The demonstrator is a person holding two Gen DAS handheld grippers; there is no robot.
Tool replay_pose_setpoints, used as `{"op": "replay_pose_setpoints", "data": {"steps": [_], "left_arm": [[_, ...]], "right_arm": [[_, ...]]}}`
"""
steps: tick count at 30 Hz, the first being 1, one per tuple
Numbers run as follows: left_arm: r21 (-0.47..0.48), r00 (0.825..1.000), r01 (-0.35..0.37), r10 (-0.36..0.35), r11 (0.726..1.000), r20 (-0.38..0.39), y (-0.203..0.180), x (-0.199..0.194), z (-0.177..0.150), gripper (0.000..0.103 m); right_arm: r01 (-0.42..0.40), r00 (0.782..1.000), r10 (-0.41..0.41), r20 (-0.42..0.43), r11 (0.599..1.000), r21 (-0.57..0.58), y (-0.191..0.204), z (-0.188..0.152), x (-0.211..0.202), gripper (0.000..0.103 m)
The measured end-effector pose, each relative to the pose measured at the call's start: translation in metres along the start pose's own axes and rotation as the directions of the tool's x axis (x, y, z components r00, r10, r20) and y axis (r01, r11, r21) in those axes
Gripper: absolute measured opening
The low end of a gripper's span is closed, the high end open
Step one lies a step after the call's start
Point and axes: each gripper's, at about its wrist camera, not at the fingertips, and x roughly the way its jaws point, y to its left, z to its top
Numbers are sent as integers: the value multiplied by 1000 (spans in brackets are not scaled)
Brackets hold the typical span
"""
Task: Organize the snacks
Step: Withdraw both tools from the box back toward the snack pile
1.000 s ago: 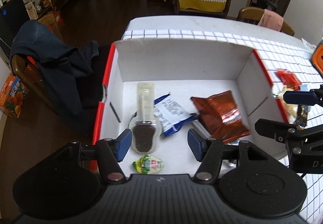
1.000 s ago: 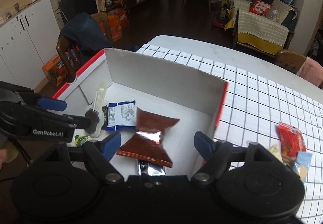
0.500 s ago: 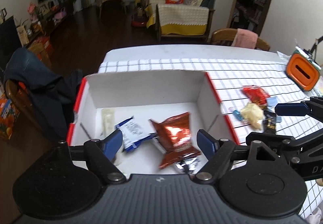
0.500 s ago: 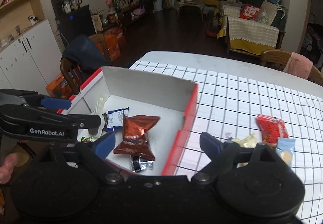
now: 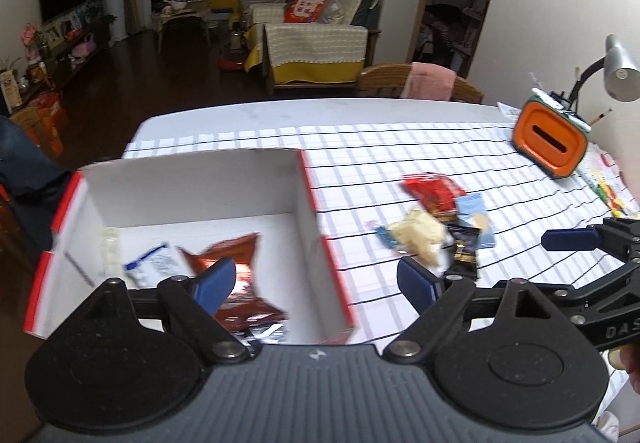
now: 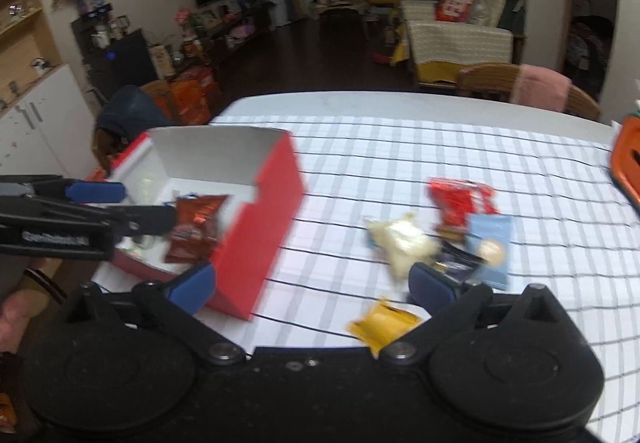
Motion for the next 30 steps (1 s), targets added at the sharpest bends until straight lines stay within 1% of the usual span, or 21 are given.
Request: {"op": "replay_pose_setpoints", "data": {"steps": [2, 8, 12, 15, 18, 22, 25, 28, 30], "left_arm": [[10, 1000, 17, -17, 1000, -6, -13, 7, -2, 89], [45, 999, 35, -33, 998, -41, -51, 30, -9, 89], [93, 996, 57, -50, 994, -79, -78, 50, -19, 89], [128, 993, 67, -53, 990, -110, -97, 66, -27, 89], [159, 990, 64, -42, 985, -136, -113, 82, -34, 89], [176, 982, 77, -45, 981, -182, -129, 101, -40, 89], [179, 976, 80, -41, 981, -213, -135, 114, -40, 89], [157, 968, 81, -41, 984, -247, -136, 128, -39, 89], [155, 965, 72, -29, 985, -262, -137, 136, -38, 89]], "right_arm": [[25, 1000, -24, -5, 1000, 10, -16, -6, -1, 103], [85, 996, -85, -13, 996, 35, -65, -19, -5, 103], [130, 991, -129, -24, 990, 50, -96, -23, -1, 103], [143, 989, -141, -39, 988, 57, -113, -27, 6, 103], [145, 988, -142, -60, 988, 56, -126, -29, 16, 103], [150, 985, -145, -90, 987, 49, -137, -31, 35, 101], [151, 983, -144, -114, 987, 52, -141, -30, 50, 99], [148, 982, -139, -132, 987, 66, -142, -27, 63, 98], [142, 981, -130, -142, 987, 79, -140, -25, 72, 97]]}}
